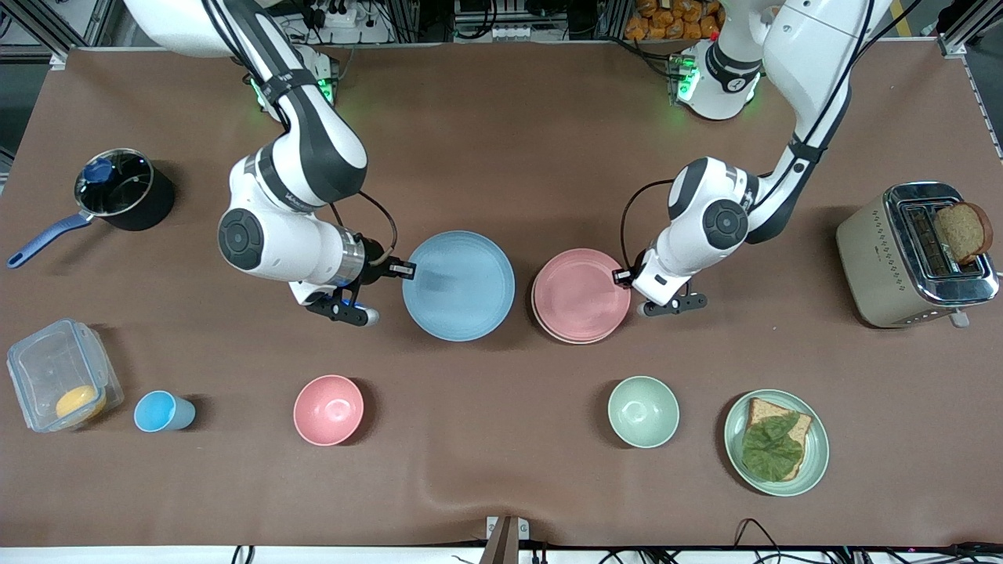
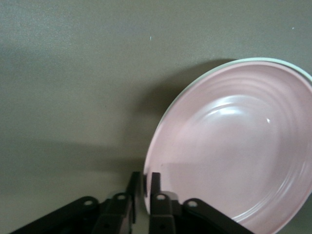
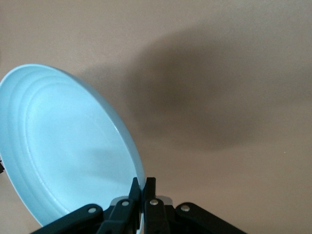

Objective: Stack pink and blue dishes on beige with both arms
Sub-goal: 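Lower the pink plate and open the left gripper while the right gripper carries blue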

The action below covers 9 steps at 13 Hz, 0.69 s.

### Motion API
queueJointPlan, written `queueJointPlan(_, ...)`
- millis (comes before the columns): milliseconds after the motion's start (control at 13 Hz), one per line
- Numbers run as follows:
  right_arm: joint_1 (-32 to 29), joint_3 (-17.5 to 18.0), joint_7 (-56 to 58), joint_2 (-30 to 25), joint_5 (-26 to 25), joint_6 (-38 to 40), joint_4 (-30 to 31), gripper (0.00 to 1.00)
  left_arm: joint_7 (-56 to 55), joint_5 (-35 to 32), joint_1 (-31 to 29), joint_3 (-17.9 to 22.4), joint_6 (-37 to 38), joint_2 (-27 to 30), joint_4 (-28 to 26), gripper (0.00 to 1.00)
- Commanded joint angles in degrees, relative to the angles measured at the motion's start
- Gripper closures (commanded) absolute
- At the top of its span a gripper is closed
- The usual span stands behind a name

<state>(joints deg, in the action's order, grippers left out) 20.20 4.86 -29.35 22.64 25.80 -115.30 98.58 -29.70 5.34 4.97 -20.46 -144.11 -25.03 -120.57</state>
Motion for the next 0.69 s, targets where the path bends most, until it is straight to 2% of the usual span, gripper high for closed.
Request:
queueJointPlan(0,0.8,0.0,-1.0,0.1,1.3,-1.1,0.0,1.00,-0.4,-0.6,-0.1,-0.1,-0.6,1.3,0.3,0.00)
queueJointPlan(154,1.9,0.0,-3.2,0.4,1.3,-1.8,0.0,1.00,0.1,-0.6,-0.8,0.0,1.1,5.9,0.4,0.00)
queueJointPlan(308,4.0,0.0,-5.2,1.5,1.3,-4.6,0.0,1.00,4.4,-2.5,-1.5,0.8,9.7,10.2,4.3,0.00)
queueJointPlan(462,7.9,0.0,-8.3,3.3,1.4,-9.1,0.0,1.00,8.5,-5.3,-5.3,0.1,21.4,10.8,13.0,0.00)
queueJointPlan(615,12.1,0.0,-12.6,5.4,1.4,-15.1,-0.1,1.00,11.0,-5.4,-5.5,0.6,33.5,10.3,23.4,0.00)
